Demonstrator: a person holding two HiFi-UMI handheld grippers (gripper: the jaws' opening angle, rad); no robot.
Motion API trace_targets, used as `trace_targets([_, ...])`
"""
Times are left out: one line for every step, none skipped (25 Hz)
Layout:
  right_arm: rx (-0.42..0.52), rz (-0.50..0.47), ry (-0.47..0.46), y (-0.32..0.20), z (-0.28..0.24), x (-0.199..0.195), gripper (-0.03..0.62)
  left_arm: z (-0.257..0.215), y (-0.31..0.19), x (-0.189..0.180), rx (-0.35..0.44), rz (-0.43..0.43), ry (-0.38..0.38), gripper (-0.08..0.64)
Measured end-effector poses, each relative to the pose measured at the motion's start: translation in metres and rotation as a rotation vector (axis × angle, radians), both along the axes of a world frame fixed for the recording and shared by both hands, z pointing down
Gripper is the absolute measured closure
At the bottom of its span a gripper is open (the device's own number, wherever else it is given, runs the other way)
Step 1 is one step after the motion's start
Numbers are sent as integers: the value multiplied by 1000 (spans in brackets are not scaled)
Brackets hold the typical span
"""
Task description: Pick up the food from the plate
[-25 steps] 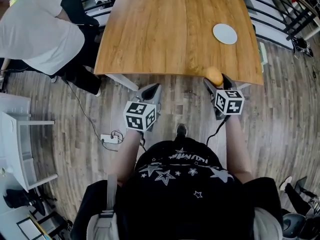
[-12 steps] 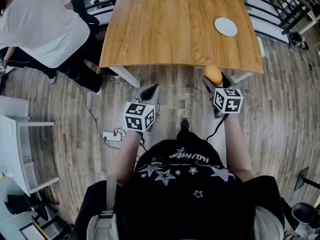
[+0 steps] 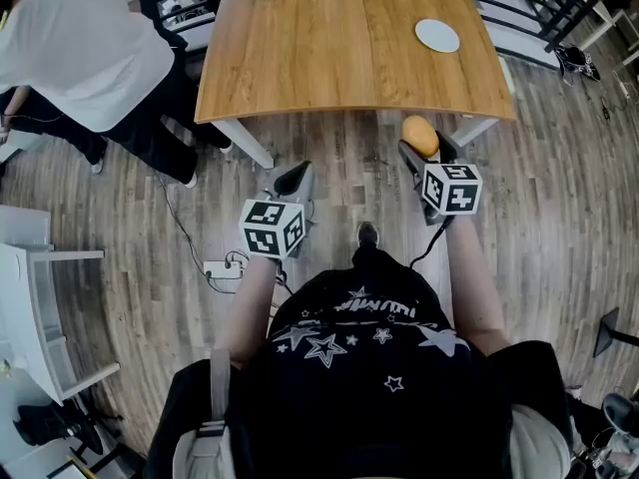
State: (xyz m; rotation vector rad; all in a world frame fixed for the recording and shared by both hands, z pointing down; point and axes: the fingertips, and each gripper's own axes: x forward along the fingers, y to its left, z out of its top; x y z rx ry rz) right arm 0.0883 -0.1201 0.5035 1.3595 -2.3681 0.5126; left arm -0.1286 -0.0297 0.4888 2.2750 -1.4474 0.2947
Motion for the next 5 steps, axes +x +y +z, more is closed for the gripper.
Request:
trace_targets([5,-1,-1,5,-2,-1,232,-1,4,-1,4,0,0,558])
trace_targets([9,-2,-1,10,-4,-3,232,-2,9,-3,7,0,0,558])
trace_targets([12,-4,0,16,-5,-5,232,-3,14,-4,11,0,1,558])
trace_targets([15,-5,1,22,-6,-6,231,-4,19,-6,14,-1,3,558])
trace_targets([17,-6,3,28,-6,-8,232,-5,24,-8,17,-2,4,558])
